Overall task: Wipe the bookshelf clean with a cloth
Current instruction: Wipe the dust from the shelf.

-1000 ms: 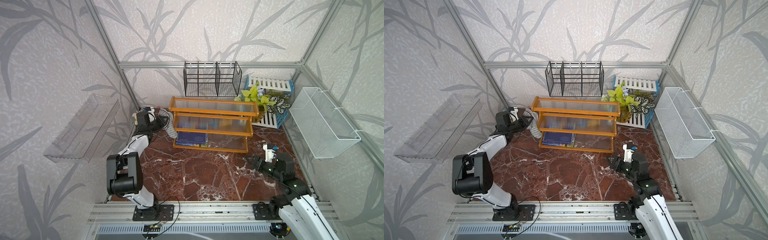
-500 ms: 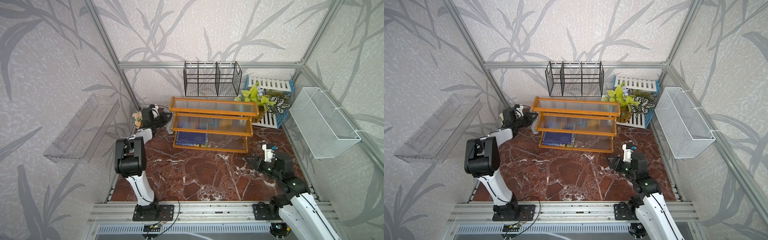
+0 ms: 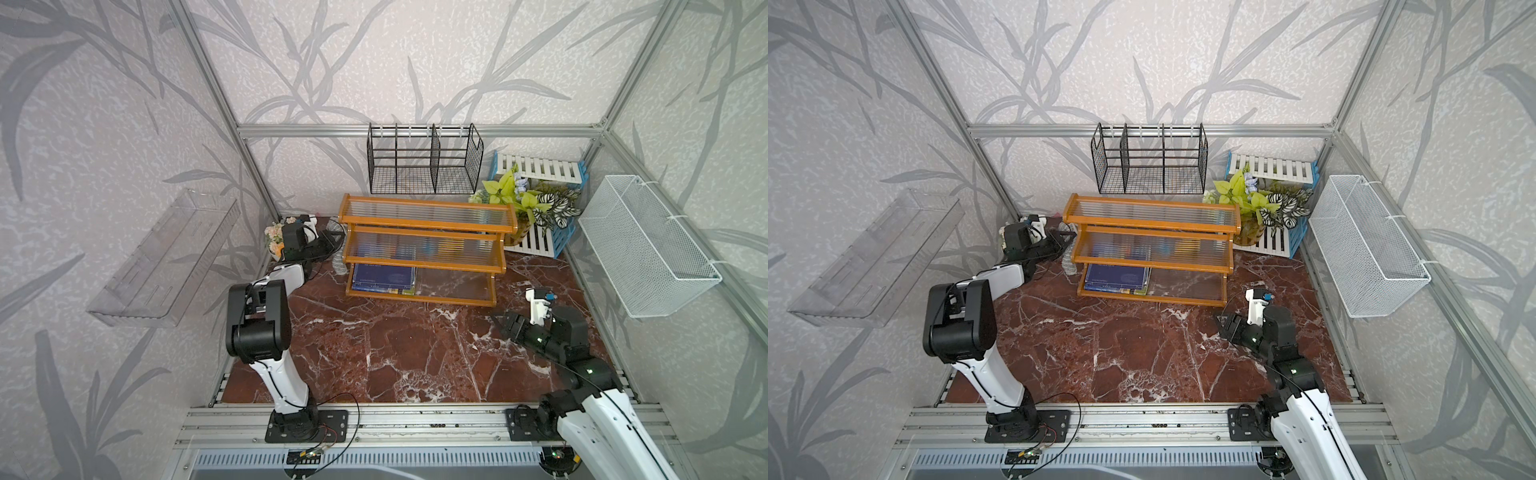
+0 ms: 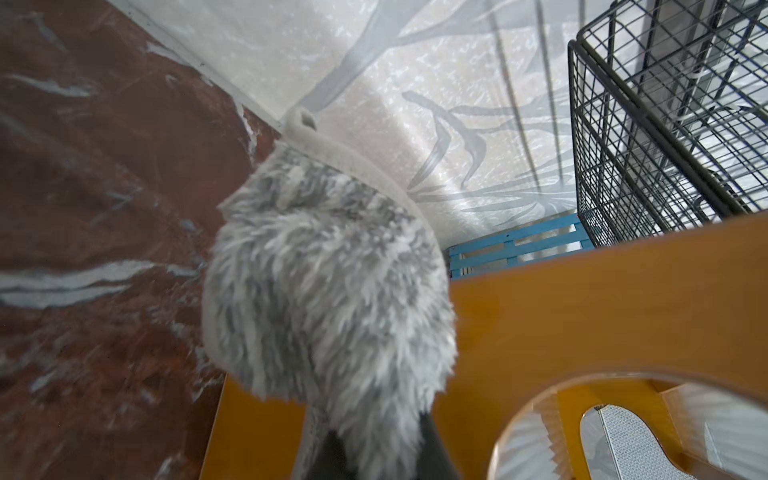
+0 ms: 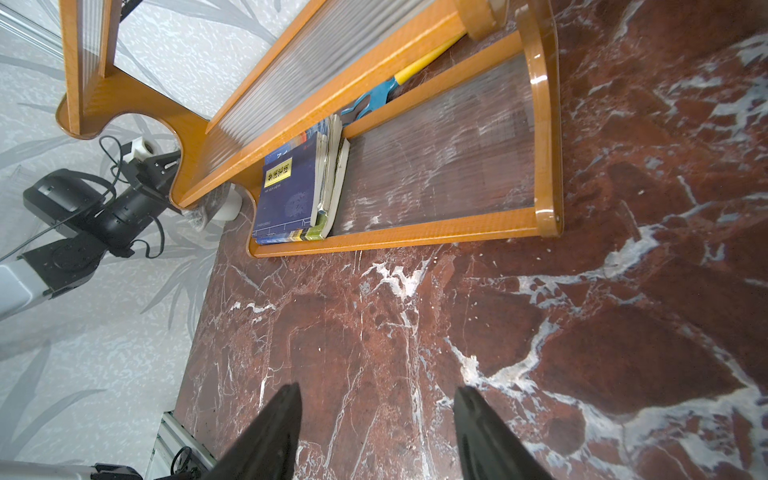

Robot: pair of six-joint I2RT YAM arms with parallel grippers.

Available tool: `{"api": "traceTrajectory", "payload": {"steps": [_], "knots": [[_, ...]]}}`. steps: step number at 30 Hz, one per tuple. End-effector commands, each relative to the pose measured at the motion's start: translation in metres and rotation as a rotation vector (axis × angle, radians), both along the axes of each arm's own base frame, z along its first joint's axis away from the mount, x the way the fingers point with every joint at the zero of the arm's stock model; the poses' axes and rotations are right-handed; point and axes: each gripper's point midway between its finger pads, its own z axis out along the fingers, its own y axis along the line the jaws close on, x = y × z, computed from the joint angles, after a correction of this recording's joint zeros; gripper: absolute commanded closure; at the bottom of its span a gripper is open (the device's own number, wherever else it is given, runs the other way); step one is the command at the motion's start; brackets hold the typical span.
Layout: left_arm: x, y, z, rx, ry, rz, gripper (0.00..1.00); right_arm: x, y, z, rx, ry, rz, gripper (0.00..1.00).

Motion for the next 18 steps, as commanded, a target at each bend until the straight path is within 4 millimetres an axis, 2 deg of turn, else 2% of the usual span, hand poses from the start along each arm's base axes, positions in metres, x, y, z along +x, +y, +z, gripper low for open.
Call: {"api": "traceTrajectory", "payload": {"steps": [1,6,13,18], "knots": [[-0.022,-0.013,0.02,-0.004,-0.053,-0.049,0.84,0.003,0.0,0.009,0.002,-0.027,0.0,0.38],[-0.053,-0.014,0.025,0.001,-0.062,-0.041,0.84,0.0,0.001,0.012,0.006,-0.034,0.007,0.38],[-0.095,-0.017,0.05,0.08,-0.093,-0.035,0.84,-0.005,0.002,0.016,0.019,-0.047,0.013,0.38],[-0.122,-0.034,0.053,0.083,-0.093,-0.049,0.84,-0.006,0.003,0.021,0.027,-0.063,0.023,0.38]]}}
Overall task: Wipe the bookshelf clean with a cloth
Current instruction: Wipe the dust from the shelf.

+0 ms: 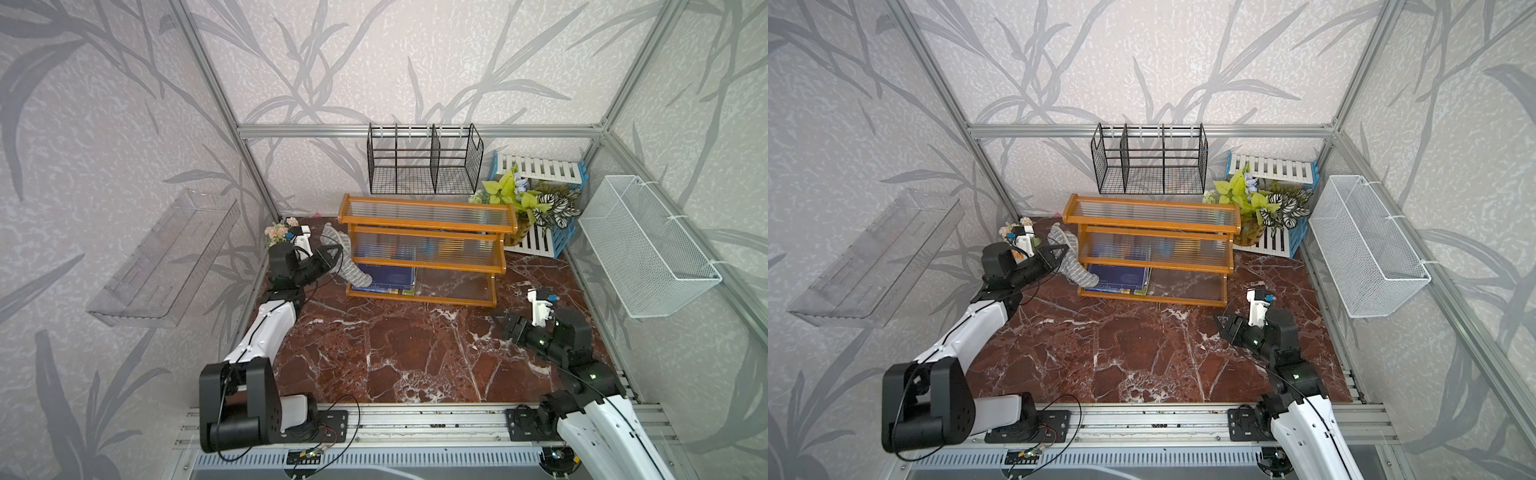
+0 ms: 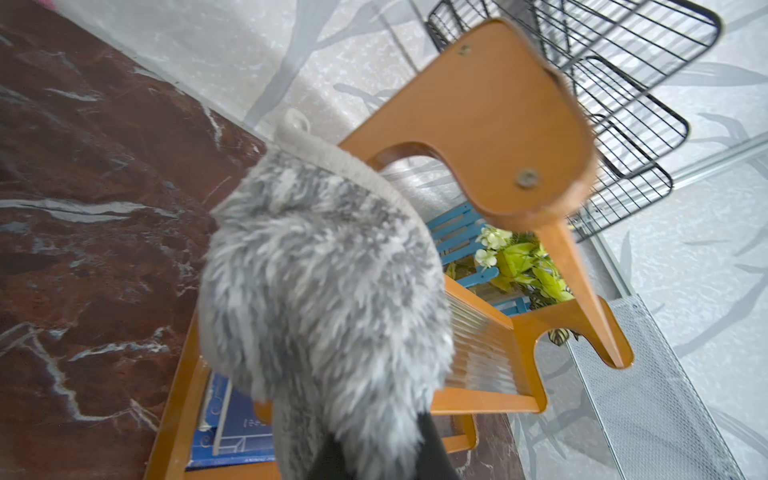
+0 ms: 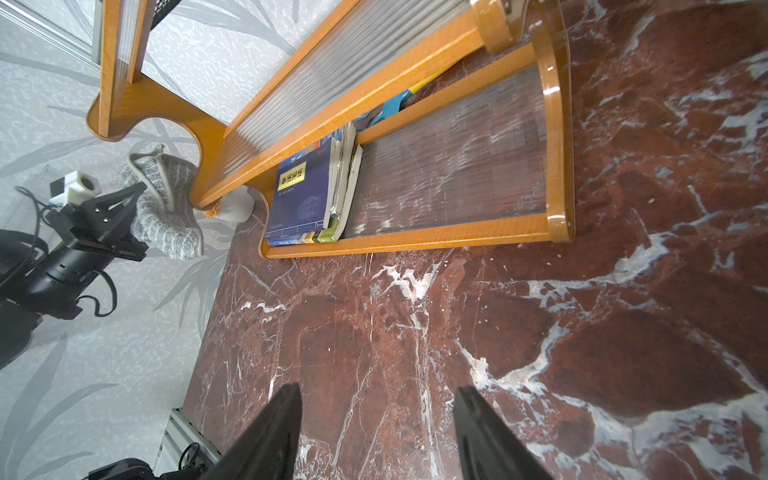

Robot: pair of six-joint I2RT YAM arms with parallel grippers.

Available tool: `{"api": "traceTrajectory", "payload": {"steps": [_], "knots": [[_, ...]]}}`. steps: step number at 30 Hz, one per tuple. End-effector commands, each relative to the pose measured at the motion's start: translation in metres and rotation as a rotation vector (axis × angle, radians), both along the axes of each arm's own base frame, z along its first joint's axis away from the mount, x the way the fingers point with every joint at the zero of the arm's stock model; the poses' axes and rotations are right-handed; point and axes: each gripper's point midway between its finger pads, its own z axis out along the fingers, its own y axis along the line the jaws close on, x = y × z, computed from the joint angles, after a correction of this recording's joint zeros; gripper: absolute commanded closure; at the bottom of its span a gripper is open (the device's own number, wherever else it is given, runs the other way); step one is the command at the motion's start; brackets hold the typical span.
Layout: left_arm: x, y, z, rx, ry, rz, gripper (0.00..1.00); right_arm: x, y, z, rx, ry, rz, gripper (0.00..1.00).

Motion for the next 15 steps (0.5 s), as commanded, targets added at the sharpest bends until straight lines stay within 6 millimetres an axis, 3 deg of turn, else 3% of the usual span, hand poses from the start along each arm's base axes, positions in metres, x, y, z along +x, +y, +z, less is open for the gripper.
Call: {"api": "traceTrajectory", "payload": {"steps": [1,6,9,15], "knots": [[-0.021,-0.016,-0.016,0.018,0.047,-0.033,0.84,-0.001,0.003,0.014,0.014,-0.034,0.016,0.37],[-0.048,-0.043,-0.02,0.035,0.059,-0.072,0.84,-0.002,0.005,0.026,0.017,-0.062,0.031,0.37],[-0.064,-0.069,-0.016,0.019,0.041,-0.138,0.84,0.0,0.011,0.038,0.016,-0.104,0.059,0.34],[-0.087,-0.131,0.008,-0.021,-0.048,-0.341,0.81,0.003,0.051,0.076,0.053,-0.234,0.217,0.28]]}}
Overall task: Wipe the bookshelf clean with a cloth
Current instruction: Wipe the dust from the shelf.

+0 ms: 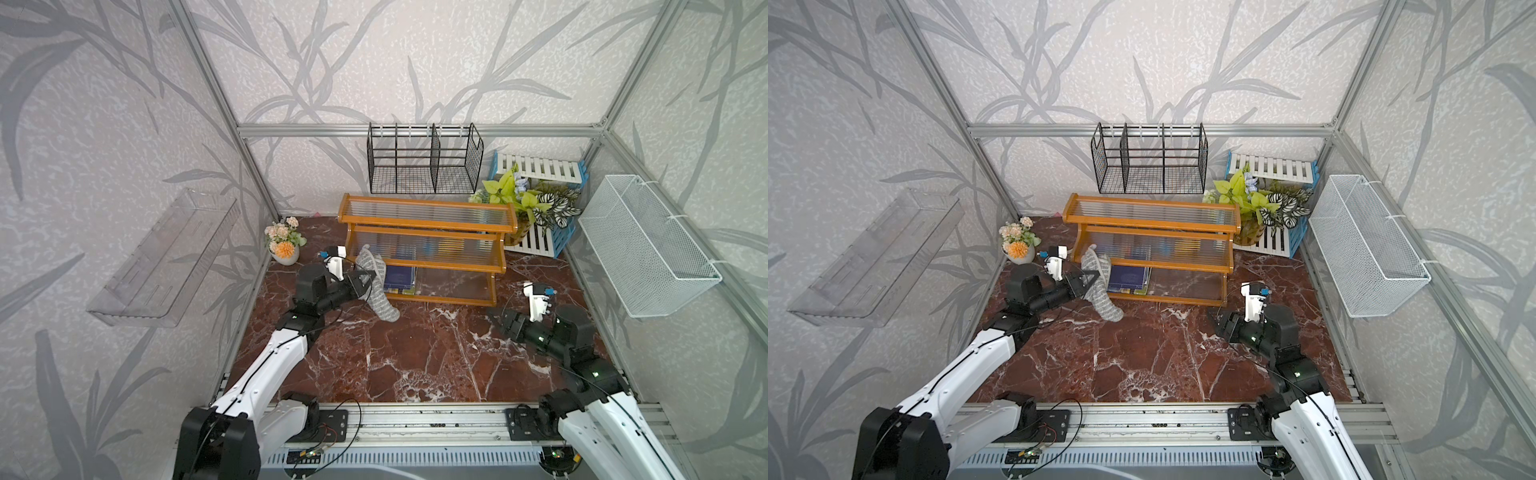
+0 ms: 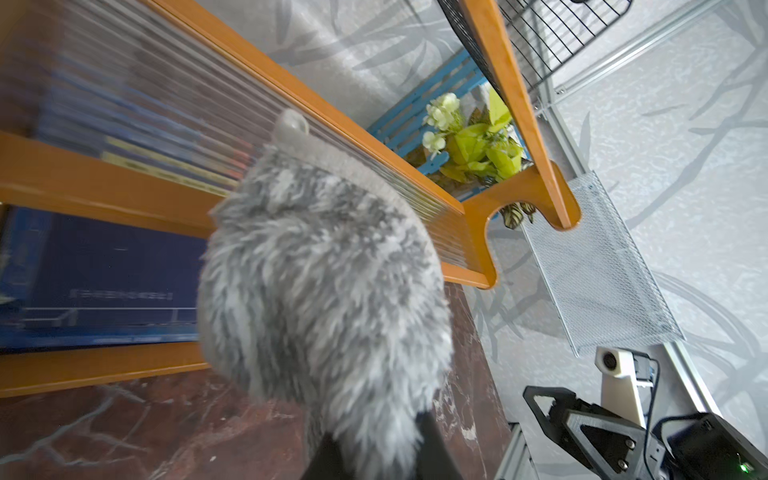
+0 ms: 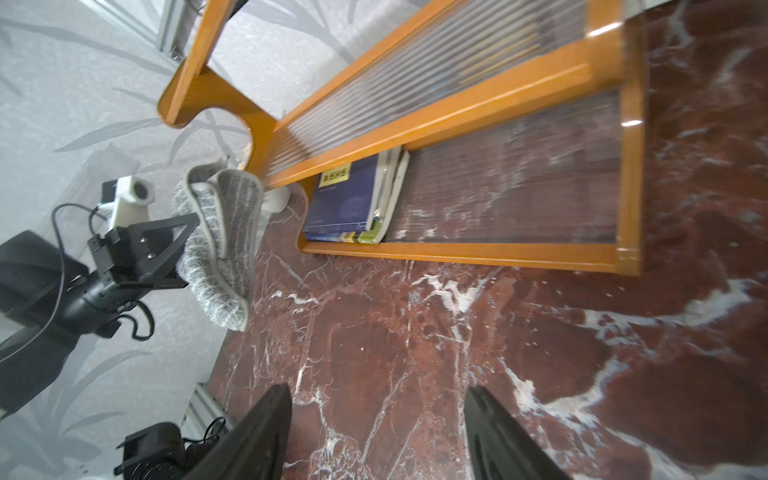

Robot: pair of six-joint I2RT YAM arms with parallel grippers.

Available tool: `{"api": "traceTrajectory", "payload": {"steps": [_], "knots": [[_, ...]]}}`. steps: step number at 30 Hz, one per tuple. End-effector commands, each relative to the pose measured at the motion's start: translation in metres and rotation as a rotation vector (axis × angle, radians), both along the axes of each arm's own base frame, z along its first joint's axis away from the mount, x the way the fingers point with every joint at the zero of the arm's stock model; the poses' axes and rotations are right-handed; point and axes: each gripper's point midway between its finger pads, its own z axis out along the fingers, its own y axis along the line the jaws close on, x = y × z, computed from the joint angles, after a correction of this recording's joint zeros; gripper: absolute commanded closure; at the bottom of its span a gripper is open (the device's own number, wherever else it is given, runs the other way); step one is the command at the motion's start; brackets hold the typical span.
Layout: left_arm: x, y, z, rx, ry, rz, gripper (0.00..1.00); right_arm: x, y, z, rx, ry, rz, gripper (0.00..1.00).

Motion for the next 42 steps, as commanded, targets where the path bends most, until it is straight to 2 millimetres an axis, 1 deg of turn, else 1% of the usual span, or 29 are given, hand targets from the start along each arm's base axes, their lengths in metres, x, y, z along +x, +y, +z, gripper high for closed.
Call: {"api": "traceTrajectory", "payload": {"steps": [1,3,5,8,10,13,15,20,22,25,27,29,30,34,38,39,42], "knots": [[-0.01,-0.034,0.022,-0.032,-0.078,-0.115,0.81,0.004,0.028,0.045,0.032,-0.16,0.108,0.27],[-0.017,-0.053,0.027,-0.028,-0.098,-0.182,0.81,0.002,0.05,0.056,0.029,-0.2,0.189,0.26],[-0.021,-0.067,0.03,-0.034,-0.108,-0.228,0.8,-0.001,0.072,0.067,0.032,-0.238,0.269,0.24],[-0.024,-0.076,0.034,-0.051,-0.119,-0.26,0.8,-0.001,0.101,0.079,0.055,-0.254,0.382,0.22],[-0.022,-0.078,0.036,-0.057,-0.123,-0.265,0.79,0.002,0.114,0.085,0.09,-0.262,0.418,0.21],[-0.027,-0.087,0.045,-0.098,-0.146,-0.313,0.79,0.007,0.128,0.093,0.138,-0.275,0.455,0.2],[-0.032,-0.092,0.05,-0.116,-0.164,-0.344,0.78,0.01,0.136,0.094,0.152,-0.273,0.479,0.19],[-0.045,-0.107,0.056,-0.129,-0.188,-0.438,0.73,0.016,0.154,0.095,0.158,-0.269,0.523,0.19],[-0.046,-0.108,0.057,-0.131,-0.19,-0.44,0.71,0.019,0.159,0.095,0.168,-0.268,0.533,0.19],[-0.042,-0.106,0.06,-0.121,-0.194,-0.412,0.7,0.023,0.167,0.087,0.17,-0.248,0.551,0.19],[-0.031,-0.101,0.057,-0.084,-0.19,-0.349,0.7,0.026,0.172,0.083,0.166,-0.23,0.56,0.19],[-0.011,-0.088,0.04,0.016,-0.146,-0.234,0.71,0.029,0.172,0.081,0.156,-0.225,0.55,0.19],[-0.002,-0.081,0.034,0.059,-0.139,-0.189,0.71,0.029,0.17,0.081,0.151,-0.23,0.541,0.19],[0.036,-0.042,0.011,0.171,-0.071,-0.012,0.72,0.027,0.161,0.081,0.119,-0.239,0.505,0.19],[0.069,-0.003,0.003,0.272,-0.057,0.142,0.73,0.024,0.149,0.077,0.081,-0.24,0.46,0.19],[0.077,0.007,-0.002,0.306,-0.044,0.176,0.73,0.023,0.146,0.077,0.078,-0.243,0.448,0.19],[0.097,0.03,-0.009,0.394,-0.029,0.254,0.73,0.021,0.137,0.077,0.064,-0.253,0.416,0.19]]}}
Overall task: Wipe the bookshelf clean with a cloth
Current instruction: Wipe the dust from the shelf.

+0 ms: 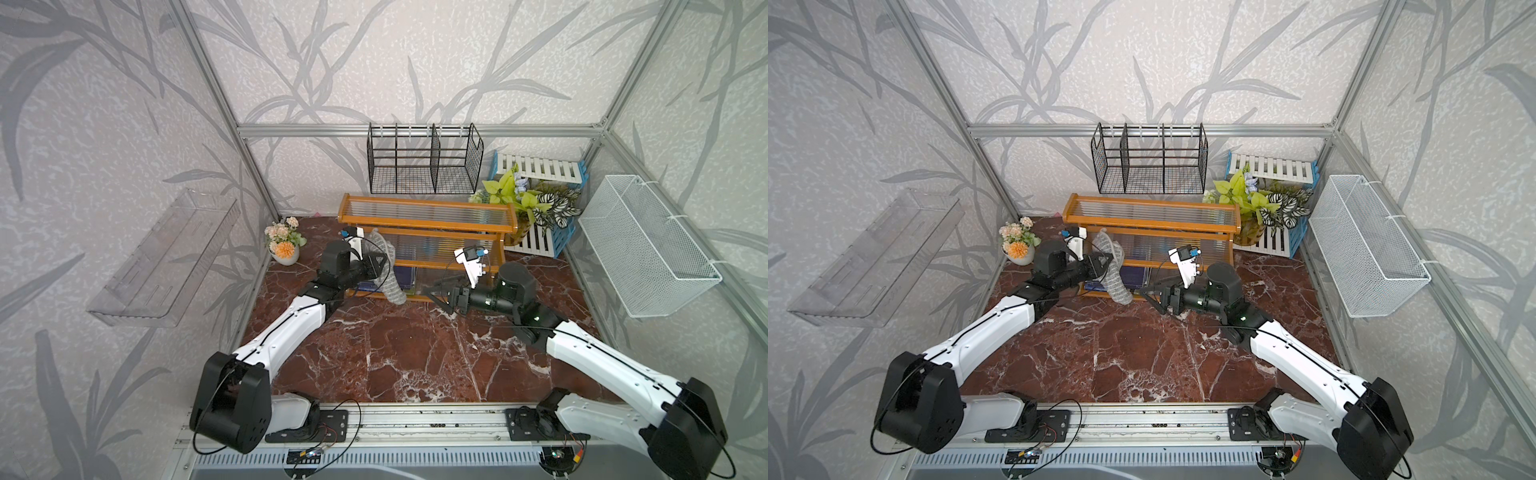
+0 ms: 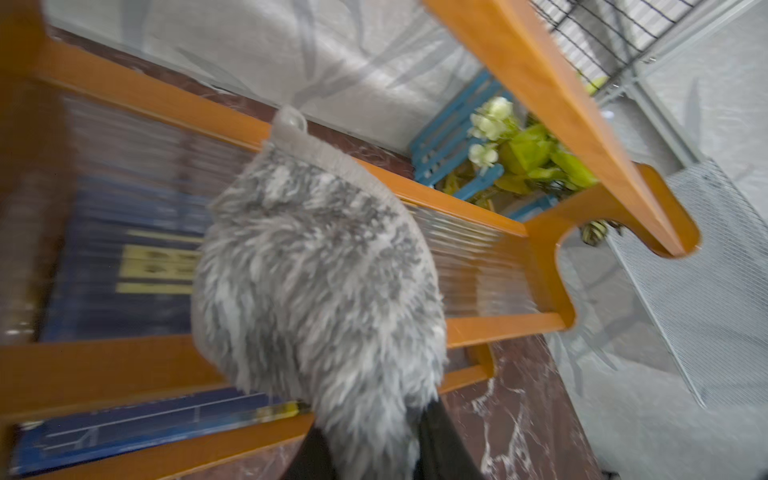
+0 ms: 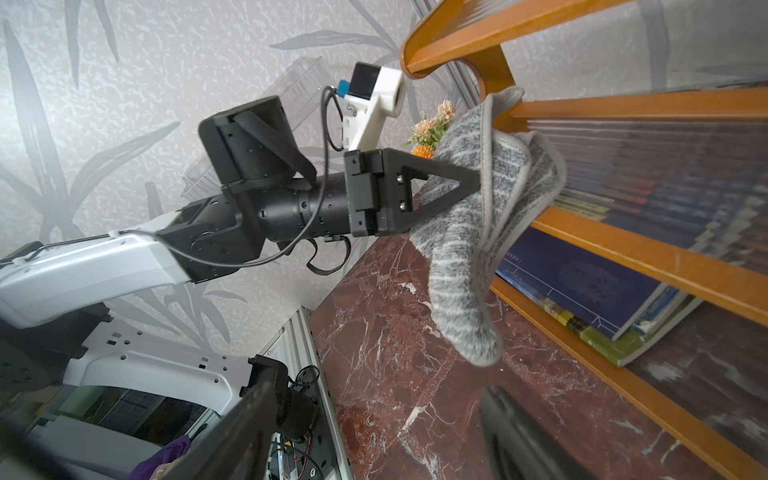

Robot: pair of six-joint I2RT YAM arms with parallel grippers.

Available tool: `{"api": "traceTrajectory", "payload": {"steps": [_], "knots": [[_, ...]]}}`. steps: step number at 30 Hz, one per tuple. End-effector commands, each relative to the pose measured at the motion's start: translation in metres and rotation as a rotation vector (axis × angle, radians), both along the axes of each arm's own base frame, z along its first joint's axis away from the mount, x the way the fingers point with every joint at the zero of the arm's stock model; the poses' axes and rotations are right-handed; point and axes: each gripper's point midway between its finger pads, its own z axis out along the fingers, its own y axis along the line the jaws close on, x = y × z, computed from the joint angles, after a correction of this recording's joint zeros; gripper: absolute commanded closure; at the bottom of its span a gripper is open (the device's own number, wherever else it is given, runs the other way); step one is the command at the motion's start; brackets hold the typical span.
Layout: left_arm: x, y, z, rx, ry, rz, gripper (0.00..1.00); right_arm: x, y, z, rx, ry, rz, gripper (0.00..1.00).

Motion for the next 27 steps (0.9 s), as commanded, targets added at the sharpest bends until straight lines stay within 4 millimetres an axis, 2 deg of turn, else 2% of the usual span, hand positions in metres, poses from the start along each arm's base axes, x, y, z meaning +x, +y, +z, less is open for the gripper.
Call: {"api": "traceTrajectory", "payload": {"steps": [1,6,12,15,18,23,27], "knots": [[0.025,0.03,0.001,0.145,-0.018,0.114,0.73,-0.002,-0.012,-0.006,-0.036,-0.014,-0.056,0.19],[0.053,0.039,-0.004,0.204,-0.013,0.17,0.73,-0.003,-0.024,-0.008,-0.046,-0.022,-0.097,0.19],[0.072,0.051,-0.044,0.311,0.109,0.231,0.73,-0.007,-0.036,-0.009,-0.044,-0.025,-0.129,0.19],[0.068,0.043,-0.06,0.314,0.143,0.2,0.73,-0.009,-0.041,-0.009,-0.042,-0.03,-0.141,0.18],[0.057,0.031,-0.064,0.296,0.137,0.167,0.73,-0.009,-0.045,-0.012,-0.045,-0.026,-0.154,0.19],[0.036,0.0,-0.063,0.248,0.116,0.101,0.73,-0.011,-0.048,-0.013,-0.045,-0.02,-0.156,0.19],[0.021,-0.025,-0.072,0.218,0.127,0.057,0.73,-0.015,-0.05,-0.012,-0.045,-0.021,-0.159,0.19]]}}
